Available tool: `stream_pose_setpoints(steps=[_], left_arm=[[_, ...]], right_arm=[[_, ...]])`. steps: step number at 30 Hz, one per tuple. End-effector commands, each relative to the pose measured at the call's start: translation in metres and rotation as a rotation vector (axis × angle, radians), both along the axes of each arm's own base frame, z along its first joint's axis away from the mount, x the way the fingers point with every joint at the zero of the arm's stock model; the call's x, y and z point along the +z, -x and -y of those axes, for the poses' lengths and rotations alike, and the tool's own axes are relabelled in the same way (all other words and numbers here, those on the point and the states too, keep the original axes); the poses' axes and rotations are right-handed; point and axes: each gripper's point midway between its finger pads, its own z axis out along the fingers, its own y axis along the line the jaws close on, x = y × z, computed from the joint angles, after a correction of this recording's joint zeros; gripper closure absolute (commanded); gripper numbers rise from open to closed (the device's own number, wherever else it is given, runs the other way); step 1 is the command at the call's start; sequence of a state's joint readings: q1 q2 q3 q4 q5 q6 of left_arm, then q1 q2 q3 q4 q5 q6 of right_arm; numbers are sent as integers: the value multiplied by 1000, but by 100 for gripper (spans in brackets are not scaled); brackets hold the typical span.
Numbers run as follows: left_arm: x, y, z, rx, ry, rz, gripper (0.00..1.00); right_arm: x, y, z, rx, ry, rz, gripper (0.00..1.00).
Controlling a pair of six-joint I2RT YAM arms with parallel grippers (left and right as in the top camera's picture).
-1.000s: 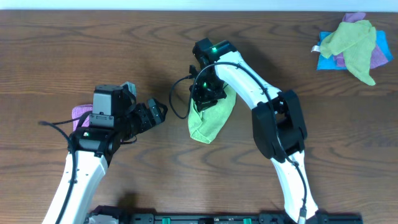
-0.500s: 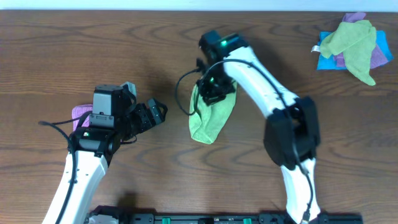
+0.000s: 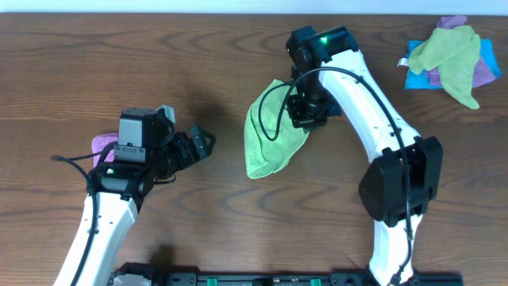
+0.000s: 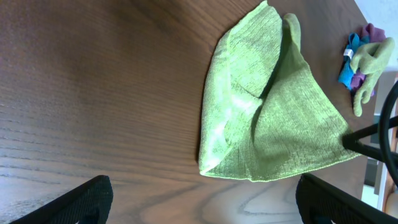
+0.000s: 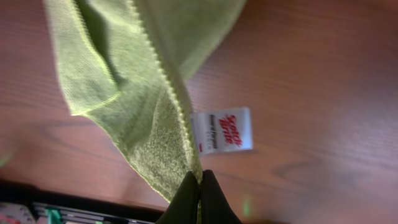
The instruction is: Fold the cloth
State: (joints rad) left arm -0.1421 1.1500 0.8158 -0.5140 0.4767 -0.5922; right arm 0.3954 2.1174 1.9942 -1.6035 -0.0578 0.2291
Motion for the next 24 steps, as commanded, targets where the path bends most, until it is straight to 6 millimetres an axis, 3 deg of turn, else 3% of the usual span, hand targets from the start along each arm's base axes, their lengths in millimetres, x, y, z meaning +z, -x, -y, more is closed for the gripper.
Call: stream_pose_setpoints(steps=[1, 7, 14, 16, 19, 24], left_arm=[[3, -2, 9, -17, 27, -10, 5], [-8, -5, 40, -113, 41, -15, 5], [-2, -14, 45, -124, 46, 35, 5], [-2, -14, 45, -124, 47, 34, 5], [-2, -12, 47, -117, 67, 20, 4], [0, -4, 62, -151, 99, -1, 4]], right_arm=[[17, 1, 21, -82, 102, 57, 99], [40, 15, 37, -123, 158, 89, 99], [48, 54, 54, -140, 34, 160, 99], [40, 66, 57, -154, -34, 191, 99], [9, 83, 67, -227, -134, 241, 99], [-34, 82, 73, -275, -168, 254, 99]])
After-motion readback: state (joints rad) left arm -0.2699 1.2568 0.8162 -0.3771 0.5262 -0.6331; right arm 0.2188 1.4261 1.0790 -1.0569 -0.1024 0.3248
